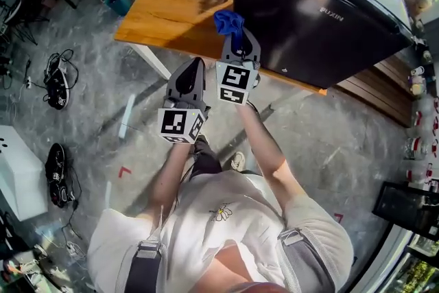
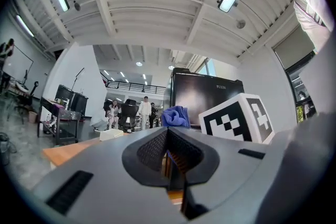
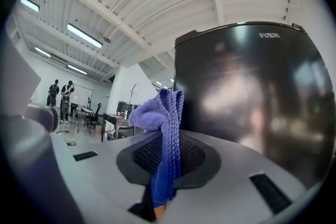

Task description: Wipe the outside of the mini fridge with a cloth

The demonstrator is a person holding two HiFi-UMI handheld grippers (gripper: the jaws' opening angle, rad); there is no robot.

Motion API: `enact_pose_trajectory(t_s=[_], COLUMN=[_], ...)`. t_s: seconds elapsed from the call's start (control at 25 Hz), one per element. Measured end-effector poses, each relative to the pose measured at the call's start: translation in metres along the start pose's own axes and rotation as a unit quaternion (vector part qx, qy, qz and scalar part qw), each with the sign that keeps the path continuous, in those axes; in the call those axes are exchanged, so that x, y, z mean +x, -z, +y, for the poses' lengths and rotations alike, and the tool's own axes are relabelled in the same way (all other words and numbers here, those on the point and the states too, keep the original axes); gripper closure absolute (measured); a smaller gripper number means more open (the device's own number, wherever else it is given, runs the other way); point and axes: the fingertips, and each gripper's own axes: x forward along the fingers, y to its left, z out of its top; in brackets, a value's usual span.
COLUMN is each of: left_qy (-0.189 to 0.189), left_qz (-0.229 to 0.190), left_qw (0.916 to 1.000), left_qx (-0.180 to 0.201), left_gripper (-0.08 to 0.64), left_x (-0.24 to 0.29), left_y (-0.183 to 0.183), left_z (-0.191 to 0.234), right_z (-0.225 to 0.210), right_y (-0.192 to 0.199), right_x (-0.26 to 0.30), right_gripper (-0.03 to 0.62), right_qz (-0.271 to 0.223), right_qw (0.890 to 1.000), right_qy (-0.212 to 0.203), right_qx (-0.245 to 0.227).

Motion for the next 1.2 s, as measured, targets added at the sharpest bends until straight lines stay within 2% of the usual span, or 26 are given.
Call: enact_pose_trajectory(t_s=[0.24, 0.52, 0.76, 1.2], left_qy=[-0.023, -0.015, -0.004, 0.041], left_qz=[0.005, 0.004, 0.0, -0.001], left_qw=[0.9997, 0.9999, 0.9999, 0.9989], left_qx=[0.001, -0.001, -0.011, -0.021], left_gripper=[0.555, 0.555, 0.555, 0.555], left_x=[-0.013, -0.013, -0.01, 0.008], left_y=[0.002, 0.001, 0.001, 0.004], left_z=[0.018, 0.007, -0.015, -0.073], right_z=[0.006, -0.011, -0.055, -0.152], right_y=[0.014, 0.013, 0.011, 0.008], right_x=[0.012, 0.001, -0.028, -0.085], right_gripper=[0.531, 0.531, 0.531, 0.531], right_qz=[0.011, 0.012, 0.015, 0.004], right_qw=[1.0, 0.999, 0.998, 0.991], right_qy=[0.012, 0.027, 0.059, 0.132], right_qx=[-0.021, -0.015, -0.016, -0.023])
